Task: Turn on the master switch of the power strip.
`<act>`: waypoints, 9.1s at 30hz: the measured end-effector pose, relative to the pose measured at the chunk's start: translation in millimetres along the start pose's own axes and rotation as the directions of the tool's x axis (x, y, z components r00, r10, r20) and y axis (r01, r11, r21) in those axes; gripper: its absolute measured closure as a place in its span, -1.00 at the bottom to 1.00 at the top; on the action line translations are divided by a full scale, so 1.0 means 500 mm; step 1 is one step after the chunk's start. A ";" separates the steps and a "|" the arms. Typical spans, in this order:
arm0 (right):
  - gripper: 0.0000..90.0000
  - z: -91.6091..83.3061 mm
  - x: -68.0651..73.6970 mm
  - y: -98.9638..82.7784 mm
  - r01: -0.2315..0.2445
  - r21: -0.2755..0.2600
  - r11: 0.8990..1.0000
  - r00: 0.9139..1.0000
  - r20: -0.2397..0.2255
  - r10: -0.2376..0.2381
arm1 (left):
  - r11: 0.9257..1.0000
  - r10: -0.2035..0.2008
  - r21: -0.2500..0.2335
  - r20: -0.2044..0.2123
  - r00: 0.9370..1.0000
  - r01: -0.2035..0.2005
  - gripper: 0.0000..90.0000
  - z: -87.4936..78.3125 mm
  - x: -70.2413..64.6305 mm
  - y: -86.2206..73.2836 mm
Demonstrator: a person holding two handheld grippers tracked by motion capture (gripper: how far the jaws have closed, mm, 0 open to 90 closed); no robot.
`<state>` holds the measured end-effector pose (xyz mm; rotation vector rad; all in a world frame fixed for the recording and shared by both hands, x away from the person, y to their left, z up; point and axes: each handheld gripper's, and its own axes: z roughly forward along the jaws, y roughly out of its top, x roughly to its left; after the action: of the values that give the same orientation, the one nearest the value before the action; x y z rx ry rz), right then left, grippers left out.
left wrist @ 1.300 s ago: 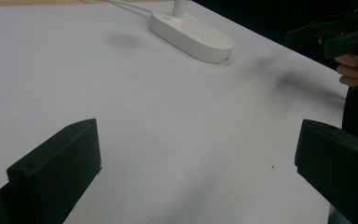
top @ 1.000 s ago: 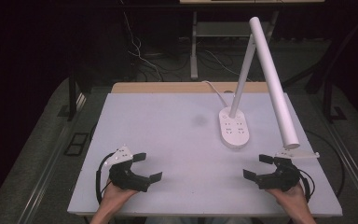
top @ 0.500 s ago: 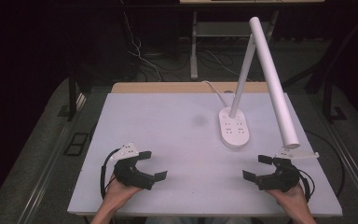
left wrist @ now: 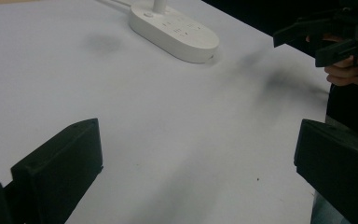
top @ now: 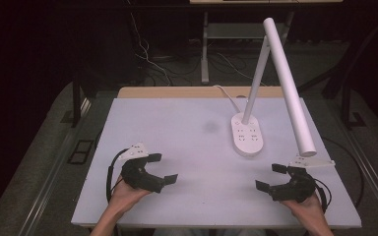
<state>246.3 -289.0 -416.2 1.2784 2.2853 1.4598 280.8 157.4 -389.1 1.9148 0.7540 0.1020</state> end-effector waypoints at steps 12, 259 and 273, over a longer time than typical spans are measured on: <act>-1.00 0.001 -0.003 -0.002 0.005 0.003 1.000 1.000 0.005 -0.005 | 1.000 0.007 0.016 0.008 1.000 -0.007 -1.00 0.022 0.017 0.041; -1.00 -0.002 -0.004 -0.005 0.056 0.057 0.997 0.998 0.014 -0.057 | 0.950 -0.010 0.306 -0.155 0.988 0.058 1.00 0.595 0.096 0.283; -0.99 -0.001 -0.005 -0.006 0.053 0.061 0.997 0.998 0.017 -0.055 | 0.962 -0.075 0.250 -0.141 0.987 0.109 1.00 0.587 0.104 0.272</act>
<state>246.0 -291.6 -419.0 1.2304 2.3493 1.3657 498.7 -84.4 -424.3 2.1301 0.9832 0.0749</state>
